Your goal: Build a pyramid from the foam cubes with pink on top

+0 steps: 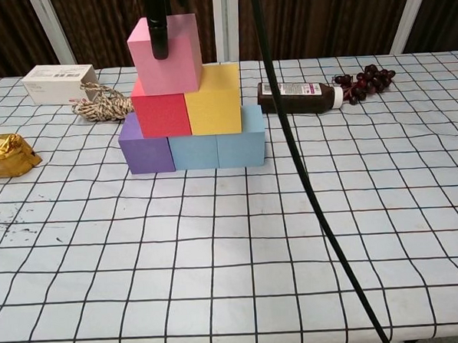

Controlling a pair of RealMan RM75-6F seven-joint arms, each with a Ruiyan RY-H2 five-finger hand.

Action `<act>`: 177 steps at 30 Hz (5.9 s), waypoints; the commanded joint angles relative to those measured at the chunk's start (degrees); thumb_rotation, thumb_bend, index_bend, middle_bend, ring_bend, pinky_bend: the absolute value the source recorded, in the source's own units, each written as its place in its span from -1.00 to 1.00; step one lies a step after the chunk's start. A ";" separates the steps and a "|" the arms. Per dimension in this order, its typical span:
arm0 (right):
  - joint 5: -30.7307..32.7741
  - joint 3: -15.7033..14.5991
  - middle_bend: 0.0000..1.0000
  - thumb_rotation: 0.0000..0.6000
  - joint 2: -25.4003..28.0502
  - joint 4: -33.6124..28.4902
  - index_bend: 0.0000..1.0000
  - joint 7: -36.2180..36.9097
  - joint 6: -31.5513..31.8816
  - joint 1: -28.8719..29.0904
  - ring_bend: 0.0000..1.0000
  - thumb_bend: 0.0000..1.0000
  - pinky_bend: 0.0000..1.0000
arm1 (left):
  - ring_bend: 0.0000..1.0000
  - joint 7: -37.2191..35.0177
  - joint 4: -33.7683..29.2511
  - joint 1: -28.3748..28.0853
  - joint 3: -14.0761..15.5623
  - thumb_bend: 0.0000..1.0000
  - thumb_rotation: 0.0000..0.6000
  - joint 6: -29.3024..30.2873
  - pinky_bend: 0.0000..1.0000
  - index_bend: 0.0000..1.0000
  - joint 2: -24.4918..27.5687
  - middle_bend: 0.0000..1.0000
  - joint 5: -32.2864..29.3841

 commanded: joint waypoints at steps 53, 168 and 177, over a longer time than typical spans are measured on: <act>-0.98 1.67 -0.79 1.00 2.18 -3.21 -1.00 -0.45 -2.83 -4.22 -0.90 -0.89 -1.00 | -0.78 0.35 -0.24 -0.07 0.08 -0.93 1.00 -0.32 -0.64 -0.69 0.11 -0.71 0.13; -83.57 -25.39 -1.00 1.00 33.66 -20.23 -1.00 53.24 -3.33 -66.13 -1.00 -1.00 -1.00 | -0.78 15.61 -7.29 1.25 -1.81 -0.95 1.00 8.85 -0.63 -0.69 0.01 -0.71 0.84; -95.91 -33.19 -1.00 1.00 32.54 -13.25 -1.00 57.31 10.88 -78.62 -1.00 -1.00 -1.00 | -0.79 22.34 -7.76 4.90 0.81 -1.00 1.00 16.20 -0.64 -0.69 0.28 -0.71 5.51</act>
